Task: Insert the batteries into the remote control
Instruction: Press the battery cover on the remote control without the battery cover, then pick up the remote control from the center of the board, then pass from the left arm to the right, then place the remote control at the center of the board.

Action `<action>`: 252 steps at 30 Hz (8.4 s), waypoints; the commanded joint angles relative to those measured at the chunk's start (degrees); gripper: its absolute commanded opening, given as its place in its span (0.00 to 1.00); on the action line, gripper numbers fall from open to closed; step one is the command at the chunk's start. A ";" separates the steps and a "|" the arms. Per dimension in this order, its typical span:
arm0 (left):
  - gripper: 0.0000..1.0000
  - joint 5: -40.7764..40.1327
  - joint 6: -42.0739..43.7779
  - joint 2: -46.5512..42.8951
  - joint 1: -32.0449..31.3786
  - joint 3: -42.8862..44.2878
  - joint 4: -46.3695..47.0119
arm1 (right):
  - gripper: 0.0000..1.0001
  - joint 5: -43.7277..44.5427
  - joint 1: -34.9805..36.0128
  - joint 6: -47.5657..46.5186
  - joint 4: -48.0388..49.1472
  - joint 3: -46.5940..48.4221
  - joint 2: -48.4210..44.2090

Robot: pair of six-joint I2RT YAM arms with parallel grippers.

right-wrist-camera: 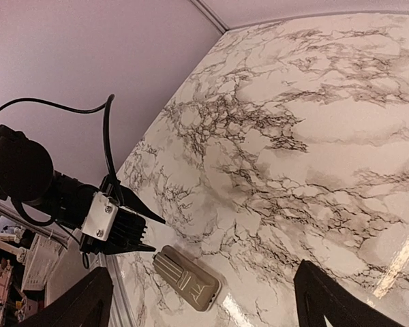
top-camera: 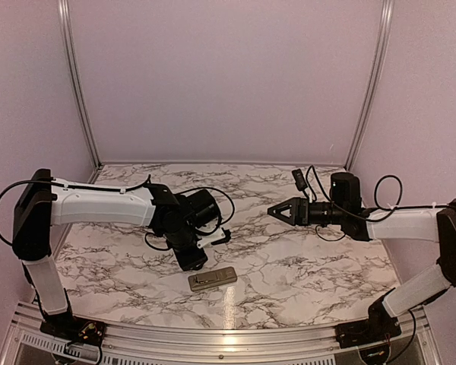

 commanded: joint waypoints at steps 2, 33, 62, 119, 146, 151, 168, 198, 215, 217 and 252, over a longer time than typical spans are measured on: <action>0.42 1.04 0.41 2.37 -0.83 -1.31 0.79 | 0.90 -0.81 -0.48 0.27 1.20 0.12 0.83; 0.44 -2.11 0.69 7.38 -2.48 -2.82 0.95 | 0.90 -0.83 -0.47 0.28 0.98 0.47 1.31; 0.49 -4.42 -0.57 4.10 -4.30 -8.21 -1.10 | 0.90 -0.91 -0.42 0.53 0.89 0.32 1.62; 0.50 6.94 2.19 5.25 -1.83 -6.80 11.22 | 0.90 -2.95 -0.48 0.88 5.25 -0.87 -1.65; 0.38 38.11 -11.57 -25.13 4.58 -12.70 44.91 | 0.89 -13.47 11.26 3.15 30.37 9.75 -3.99; 0.38 39.84 -15.06 -26.88 4.58 -15.37 52.08 | 0.88 -14.24 14.20 3.34 31.40 12.86 -2.81; 0.39 34.71 -15.96 -29.37 4.58 -18.86 55.74 | 0.71 -11.98 18.24 8.56 32.71 17.10 3.74; 0.99 13.76 -19.31 -41.69 11.98 -26.39 47.49 | 0.14 3.47 17.01 -19.03 -24.98 34.78 8.87; 0.99 3.52 -30.56 -34.63 28.49 -27.39 36.88 | 0.12 33.74 24.65 -33.83 -73.28 65.73 36.40; 0.99 3.96 -30.74 -34.11 29.31 -28.07 37.21 | 0.12 36.07 26.05 -34.52 -76.84 69.11 40.41; 0.99 6.38 -31.13 -25.76 31.01 -21.11 37.19 | 0.99 30.71 23.84 -32.71 -66.88 71.37 41.76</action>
